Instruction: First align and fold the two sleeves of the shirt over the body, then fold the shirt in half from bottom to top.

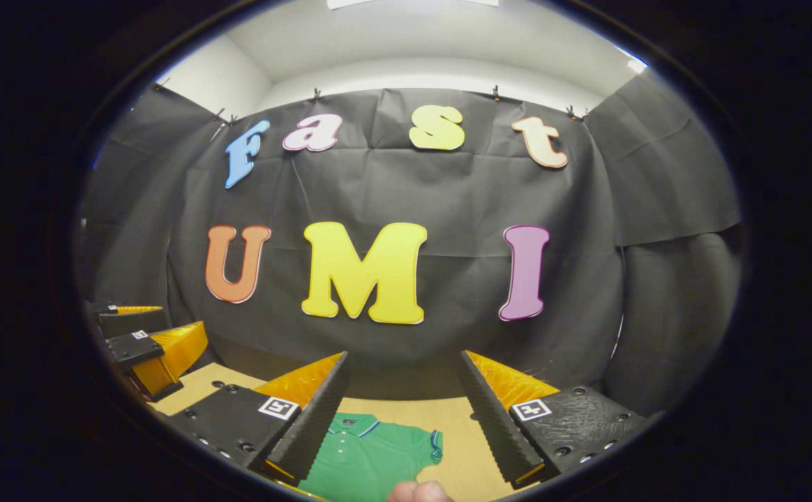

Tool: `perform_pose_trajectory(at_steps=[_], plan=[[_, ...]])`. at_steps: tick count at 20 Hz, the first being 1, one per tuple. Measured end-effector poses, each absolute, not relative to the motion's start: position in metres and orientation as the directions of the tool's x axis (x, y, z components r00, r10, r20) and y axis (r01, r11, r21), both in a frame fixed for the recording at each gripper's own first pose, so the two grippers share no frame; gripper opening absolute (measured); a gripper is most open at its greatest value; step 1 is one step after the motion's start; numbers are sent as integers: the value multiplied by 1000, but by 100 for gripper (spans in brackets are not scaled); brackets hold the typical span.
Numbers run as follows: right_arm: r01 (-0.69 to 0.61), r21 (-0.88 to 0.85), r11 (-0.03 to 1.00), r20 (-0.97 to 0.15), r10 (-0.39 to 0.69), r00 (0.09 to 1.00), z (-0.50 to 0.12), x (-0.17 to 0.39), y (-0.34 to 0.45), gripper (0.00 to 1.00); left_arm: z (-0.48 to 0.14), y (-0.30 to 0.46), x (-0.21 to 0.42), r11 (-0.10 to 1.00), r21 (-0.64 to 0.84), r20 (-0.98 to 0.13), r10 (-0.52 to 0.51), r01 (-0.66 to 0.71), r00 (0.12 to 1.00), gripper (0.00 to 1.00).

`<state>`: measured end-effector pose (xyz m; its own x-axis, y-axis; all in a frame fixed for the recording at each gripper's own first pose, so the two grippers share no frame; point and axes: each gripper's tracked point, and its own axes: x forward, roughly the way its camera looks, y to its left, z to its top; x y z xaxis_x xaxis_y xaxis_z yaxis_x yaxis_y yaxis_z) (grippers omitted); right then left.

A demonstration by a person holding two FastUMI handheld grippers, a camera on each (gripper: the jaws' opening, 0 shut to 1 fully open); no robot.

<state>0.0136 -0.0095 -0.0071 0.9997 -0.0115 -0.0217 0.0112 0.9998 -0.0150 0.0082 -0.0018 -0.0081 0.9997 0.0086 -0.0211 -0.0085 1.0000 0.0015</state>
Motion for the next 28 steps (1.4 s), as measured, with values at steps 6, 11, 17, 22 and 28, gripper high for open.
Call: perform_pose_trajectory(at_steps=[6,11,17,22,28], plan=[[13,-44,999,-82,-16,996,-40,29,-20,96,-19,-5,13,1000,16,-42,17,-16,999,100],[16,-69,997,-160,-27,987,-83,46,-43,95,-27,-9,20,1000,11,-62,27,-27,998,100],[-10,-96,995,-301,-19,953,-167,91,-82,95,-41,-20,32,998,16,-101,55,-53,993,100],[-4,-61,998,-464,-25,885,-261,140,-108,95,-59,-32,47,996,35,-145,87,-83,986,100],[-32,-14,999,-597,17,802,-360,188,-111,95,-73,-47,63,991,85,-181,117,-103,977,100]])
